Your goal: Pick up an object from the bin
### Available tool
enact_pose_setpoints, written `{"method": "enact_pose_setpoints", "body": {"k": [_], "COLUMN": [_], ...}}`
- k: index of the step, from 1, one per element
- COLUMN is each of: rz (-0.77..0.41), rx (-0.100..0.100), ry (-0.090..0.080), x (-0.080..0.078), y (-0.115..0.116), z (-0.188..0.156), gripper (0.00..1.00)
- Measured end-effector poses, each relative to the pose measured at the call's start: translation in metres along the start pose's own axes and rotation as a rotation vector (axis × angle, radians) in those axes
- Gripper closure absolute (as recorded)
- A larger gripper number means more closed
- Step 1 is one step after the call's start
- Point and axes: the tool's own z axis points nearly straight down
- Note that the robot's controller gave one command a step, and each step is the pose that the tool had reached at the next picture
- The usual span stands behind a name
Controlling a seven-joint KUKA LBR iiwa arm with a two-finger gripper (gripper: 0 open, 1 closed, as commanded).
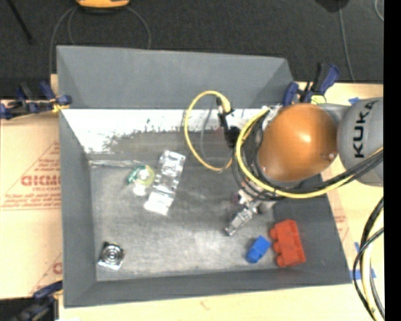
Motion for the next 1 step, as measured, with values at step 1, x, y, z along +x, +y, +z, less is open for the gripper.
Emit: {"method": "enact_pose_setpoints", "body": {"k": [1], "rz": [0.003], "rx": [0.021], "ry": [0.01], "x": [0.0036], "y": [-0.0049], "z": [-0.0049], "gripper": [1.0]}}
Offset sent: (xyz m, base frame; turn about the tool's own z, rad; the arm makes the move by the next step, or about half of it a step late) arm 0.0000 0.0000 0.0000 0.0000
